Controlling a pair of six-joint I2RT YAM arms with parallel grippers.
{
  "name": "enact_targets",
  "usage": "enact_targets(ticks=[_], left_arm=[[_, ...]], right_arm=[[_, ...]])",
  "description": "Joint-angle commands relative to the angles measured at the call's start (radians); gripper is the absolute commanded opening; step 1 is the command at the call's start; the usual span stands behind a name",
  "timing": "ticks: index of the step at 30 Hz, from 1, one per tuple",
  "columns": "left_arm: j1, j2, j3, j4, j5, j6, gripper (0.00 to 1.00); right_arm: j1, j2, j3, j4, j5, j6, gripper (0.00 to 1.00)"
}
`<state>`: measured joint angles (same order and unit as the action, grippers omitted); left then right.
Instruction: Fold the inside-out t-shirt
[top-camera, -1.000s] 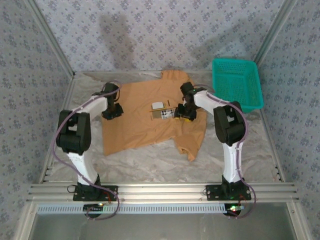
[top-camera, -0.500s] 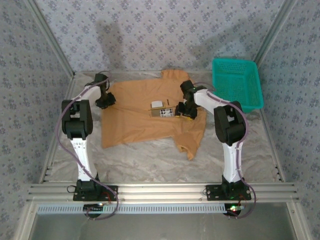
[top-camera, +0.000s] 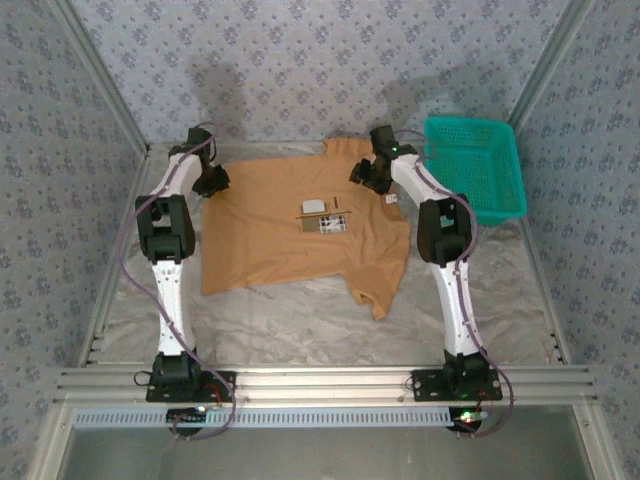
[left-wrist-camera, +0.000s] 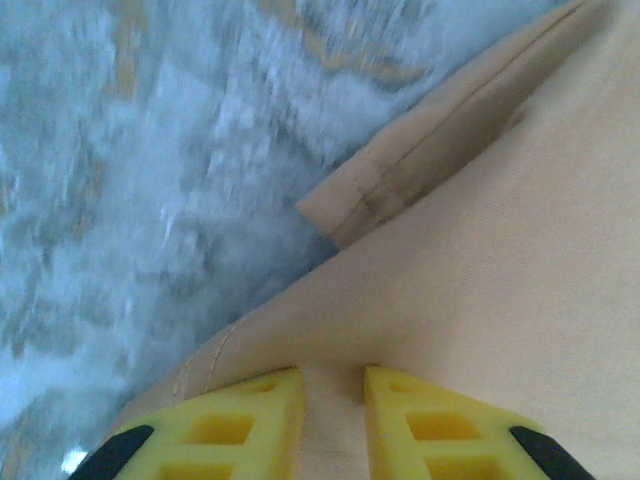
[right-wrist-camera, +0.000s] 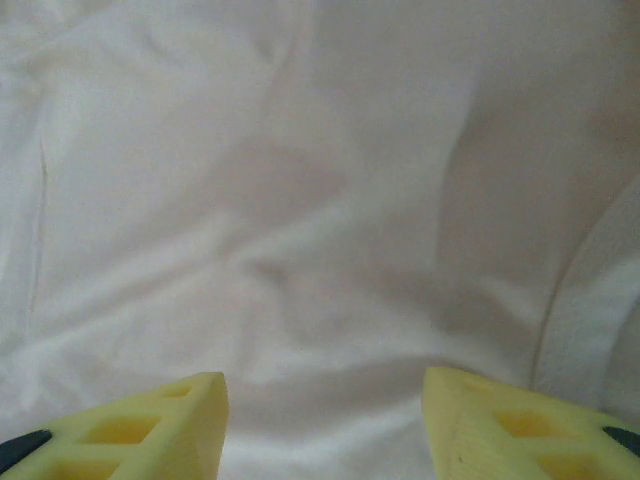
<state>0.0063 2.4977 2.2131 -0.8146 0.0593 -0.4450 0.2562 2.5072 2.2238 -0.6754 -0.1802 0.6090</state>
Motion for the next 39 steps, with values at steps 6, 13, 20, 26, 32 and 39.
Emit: enact_targets(ticks=[6, 13, 20, 26, 32, 39], left_arm=[[0.039, 0.252, 0.398, -0.195, 0.09, 0.014, 0.24], [0.027, 0.007, 0.272, -0.212, 0.07, 0.033, 0.27], [0.035, -0.695, -0.598, -0.026, -0.083, -0.043, 0.29], [0.039, -1.047, -1.109, 0.025, -0.069, -0.076, 0.3], [0.062, -1.132, -1.34, 0.129, 0.002, -0.12, 0.31], [0.077, -1.032, -1.353, 0.238, 0.0, -0.126, 0.33]], right_arm=[[-0.064, 0.184, 0.226, -0.091, 0.014, 0.107, 0.52], [-0.035, 0.016, 0.227, -0.156, -0.042, 0.033, 0.54], [0.071, -0.506, -0.364, -0.066, 0.041, -0.063, 0.56], [0.178, -0.882, -0.881, 0.017, 0.089, -0.05, 0.49], [0.271, -1.11, -1.227, 0.024, 0.121, 0.007, 0.48], [0.367, -1.231, -1.442, 0.029, 0.12, 0.096, 0.6]])
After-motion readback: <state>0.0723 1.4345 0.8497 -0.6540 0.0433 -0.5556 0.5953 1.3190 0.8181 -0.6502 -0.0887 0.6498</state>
